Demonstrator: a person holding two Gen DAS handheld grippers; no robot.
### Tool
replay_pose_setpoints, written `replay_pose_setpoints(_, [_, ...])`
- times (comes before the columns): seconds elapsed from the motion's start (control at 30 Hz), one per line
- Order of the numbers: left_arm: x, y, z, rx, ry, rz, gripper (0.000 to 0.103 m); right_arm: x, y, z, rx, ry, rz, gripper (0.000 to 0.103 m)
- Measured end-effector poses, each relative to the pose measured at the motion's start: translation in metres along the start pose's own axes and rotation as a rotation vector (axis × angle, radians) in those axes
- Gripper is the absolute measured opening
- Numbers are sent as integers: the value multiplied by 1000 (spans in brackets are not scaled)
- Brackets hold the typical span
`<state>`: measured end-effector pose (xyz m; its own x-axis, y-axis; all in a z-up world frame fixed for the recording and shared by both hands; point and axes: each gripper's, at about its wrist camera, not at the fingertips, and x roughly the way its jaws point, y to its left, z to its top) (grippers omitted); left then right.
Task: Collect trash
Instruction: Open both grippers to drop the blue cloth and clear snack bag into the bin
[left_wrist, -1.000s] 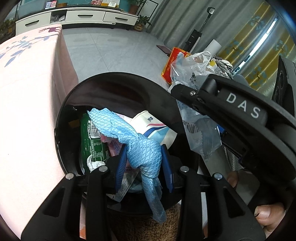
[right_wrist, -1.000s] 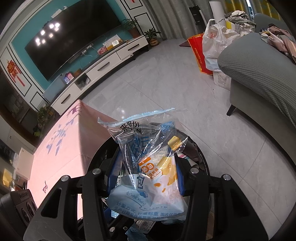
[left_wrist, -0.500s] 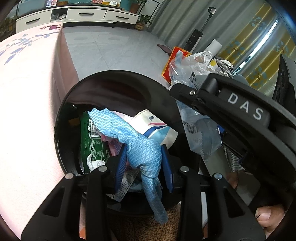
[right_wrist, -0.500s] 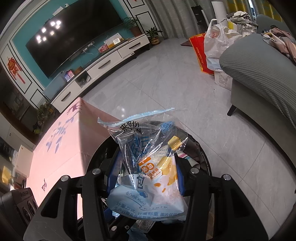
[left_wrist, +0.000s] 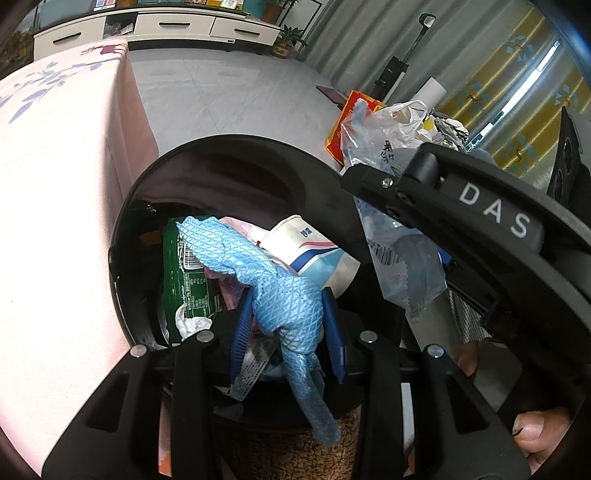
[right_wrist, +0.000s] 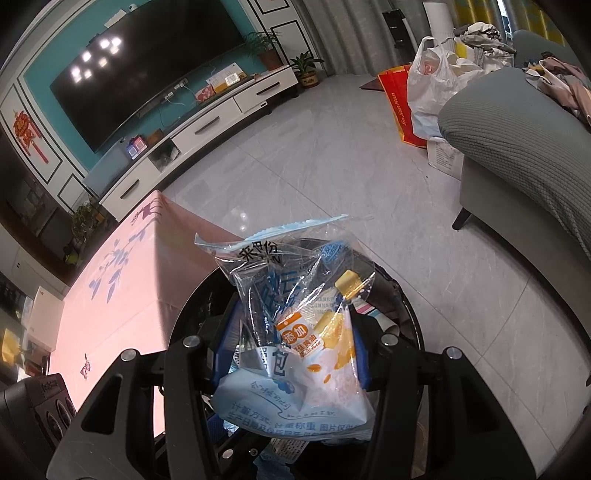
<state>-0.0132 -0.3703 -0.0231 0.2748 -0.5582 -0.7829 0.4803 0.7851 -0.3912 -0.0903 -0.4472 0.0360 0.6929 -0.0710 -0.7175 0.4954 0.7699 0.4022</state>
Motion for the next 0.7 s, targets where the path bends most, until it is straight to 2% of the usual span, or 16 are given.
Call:
replay_pose_setpoints(0.1, [-1,0,0,-3,-6,2,37,0,0,0,-1,-1,0,52])
replay_pose_setpoints(0.17, [-1,1,0,-6,-6,6,37,0,-1,0,2,-5,1,57])
replay_pose_setpoints(0.3, [-1,1,-1,-11,-1,2,38,1,-2,-1,2,-3,1,57])
replay_pose_setpoints(0.47, [-3,0,0,-10,-7,0,47,1,-2,-1,1,-1,-1,58])
replay_pose_setpoints(0.7, [-7,-3,-2,-8,-19,1,53,2,-4,-3,1,0,-2,60])
